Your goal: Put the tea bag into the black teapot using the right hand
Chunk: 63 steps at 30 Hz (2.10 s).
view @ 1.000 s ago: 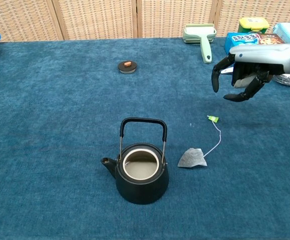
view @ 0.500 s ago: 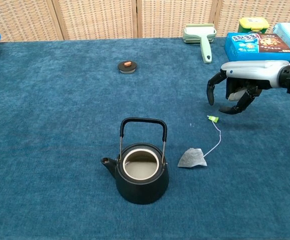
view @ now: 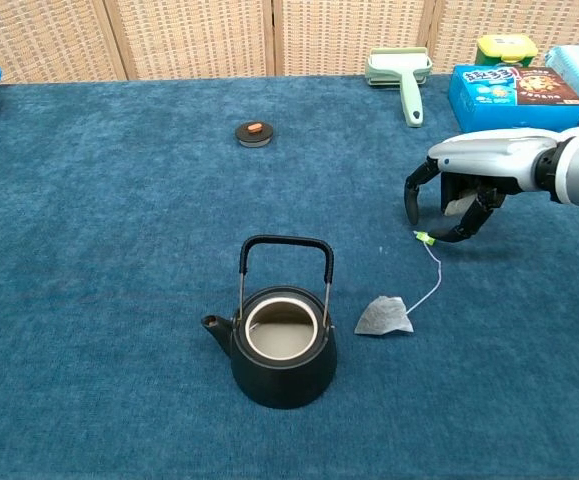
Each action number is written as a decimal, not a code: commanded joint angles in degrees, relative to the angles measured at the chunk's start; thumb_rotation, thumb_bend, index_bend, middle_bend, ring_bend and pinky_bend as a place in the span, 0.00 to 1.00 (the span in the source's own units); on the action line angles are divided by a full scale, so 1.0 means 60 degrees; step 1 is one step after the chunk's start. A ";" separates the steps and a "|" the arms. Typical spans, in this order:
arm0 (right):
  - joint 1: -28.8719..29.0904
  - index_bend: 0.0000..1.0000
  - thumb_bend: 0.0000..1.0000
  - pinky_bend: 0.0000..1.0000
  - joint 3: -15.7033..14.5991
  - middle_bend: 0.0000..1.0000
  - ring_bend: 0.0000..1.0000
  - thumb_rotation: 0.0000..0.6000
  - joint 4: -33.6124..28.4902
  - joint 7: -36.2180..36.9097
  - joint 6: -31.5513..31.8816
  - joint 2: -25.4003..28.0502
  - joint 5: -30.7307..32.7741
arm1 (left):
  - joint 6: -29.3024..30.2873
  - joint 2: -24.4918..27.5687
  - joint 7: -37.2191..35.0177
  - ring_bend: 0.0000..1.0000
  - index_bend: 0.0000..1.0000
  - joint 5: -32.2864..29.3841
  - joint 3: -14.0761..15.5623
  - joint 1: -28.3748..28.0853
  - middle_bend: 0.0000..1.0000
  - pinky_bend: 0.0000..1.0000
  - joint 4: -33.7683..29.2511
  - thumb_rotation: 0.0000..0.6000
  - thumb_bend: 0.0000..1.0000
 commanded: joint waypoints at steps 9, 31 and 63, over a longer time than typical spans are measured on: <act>0.0033 0.43 0.44 1.00 -0.0049 1.00 1.00 1.00 0.0033 -0.0355 0.0005 -0.0131 0.0265 | 0.0041 -0.0030 -0.0176 0.00 0.14 0.0023 0.0029 0.0029 0.12 0.14 0.0139 1.00 0.35; -0.0018 0.45 0.44 1.00 -0.0169 1.00 1.00 1.00 0.0171 -0.0423 0.0163 -0.0275 0.0202 | 0.0141 -0.0024 -0.0229 0.00 0.14 0.0028 0.0009 0.0061 0.12 0.14 0.0179 1.00 0.35; -0.0076 0.52 0.46 1.00 -0.0185 1.00 1.00 1.00 0.0241 -0.0612 0.0201 -0.0396 0.0395 | 0.0223 -0.0024 -0.0313 0.00 0.14 0.0019 -0.0003 0.0114 0.12 0.14 0.0255 1.00 0.35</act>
